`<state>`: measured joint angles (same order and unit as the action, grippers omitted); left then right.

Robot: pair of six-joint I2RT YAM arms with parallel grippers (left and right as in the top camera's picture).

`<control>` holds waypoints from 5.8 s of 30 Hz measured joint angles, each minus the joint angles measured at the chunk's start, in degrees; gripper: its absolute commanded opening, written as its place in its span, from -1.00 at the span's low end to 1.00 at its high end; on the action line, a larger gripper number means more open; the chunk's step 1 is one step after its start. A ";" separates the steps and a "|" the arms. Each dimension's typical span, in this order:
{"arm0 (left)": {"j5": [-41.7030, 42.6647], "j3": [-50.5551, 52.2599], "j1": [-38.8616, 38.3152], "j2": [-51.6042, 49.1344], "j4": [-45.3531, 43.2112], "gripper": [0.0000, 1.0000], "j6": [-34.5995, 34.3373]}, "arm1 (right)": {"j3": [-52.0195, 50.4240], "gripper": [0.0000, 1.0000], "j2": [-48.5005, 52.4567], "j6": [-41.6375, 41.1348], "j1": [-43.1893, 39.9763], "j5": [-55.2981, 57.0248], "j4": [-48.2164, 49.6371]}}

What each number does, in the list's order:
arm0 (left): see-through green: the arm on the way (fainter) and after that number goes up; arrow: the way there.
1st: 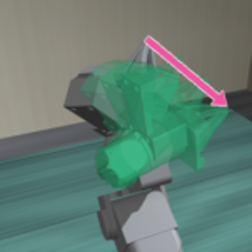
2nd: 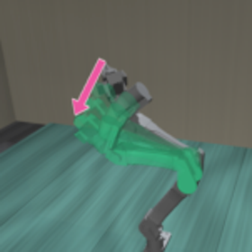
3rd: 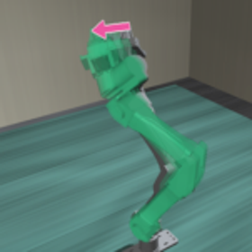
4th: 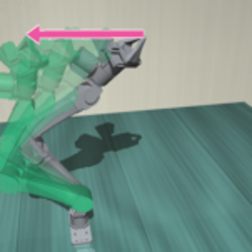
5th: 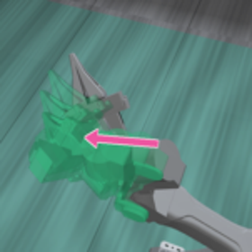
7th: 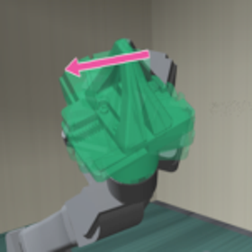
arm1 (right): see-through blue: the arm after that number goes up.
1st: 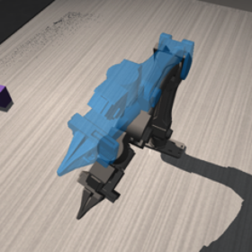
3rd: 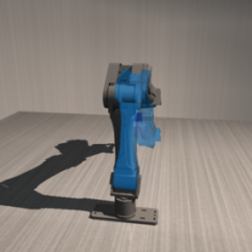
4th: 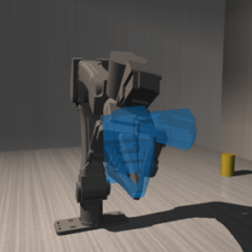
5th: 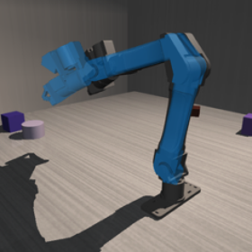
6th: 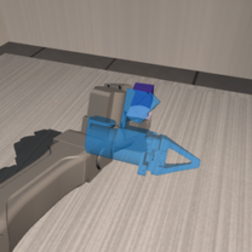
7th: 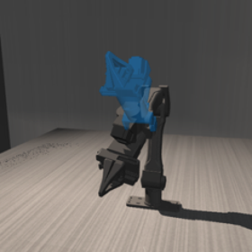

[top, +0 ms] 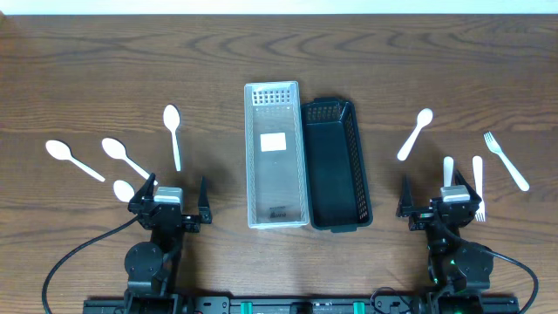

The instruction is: Pack container

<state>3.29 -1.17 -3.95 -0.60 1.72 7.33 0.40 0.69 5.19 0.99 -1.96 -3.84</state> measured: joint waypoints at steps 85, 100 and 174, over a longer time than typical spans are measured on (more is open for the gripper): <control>2.95 -76.39 0.00 -68.04 67.58 0.96 -18.01 | 72.15 0.36 62.16 -13.77 0.59 -3.37 -62.16; 3.69 -76.50 0.00 -71.71 72.70 0.96 -17.84 | 60.41 -0.97 67.43 -19.23 3.48 -0.87 -58.49; 4.07 -76.50 0.00 -71.71 70.36 0.96 -19.34 | 92.37 0.99 121.35 -30.18 -5.84 7.87 -44.81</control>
<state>7.35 -77.67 -3.95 -72.31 72.07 -12.01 92.77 122.04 -24.99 -4.84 5.91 -48.64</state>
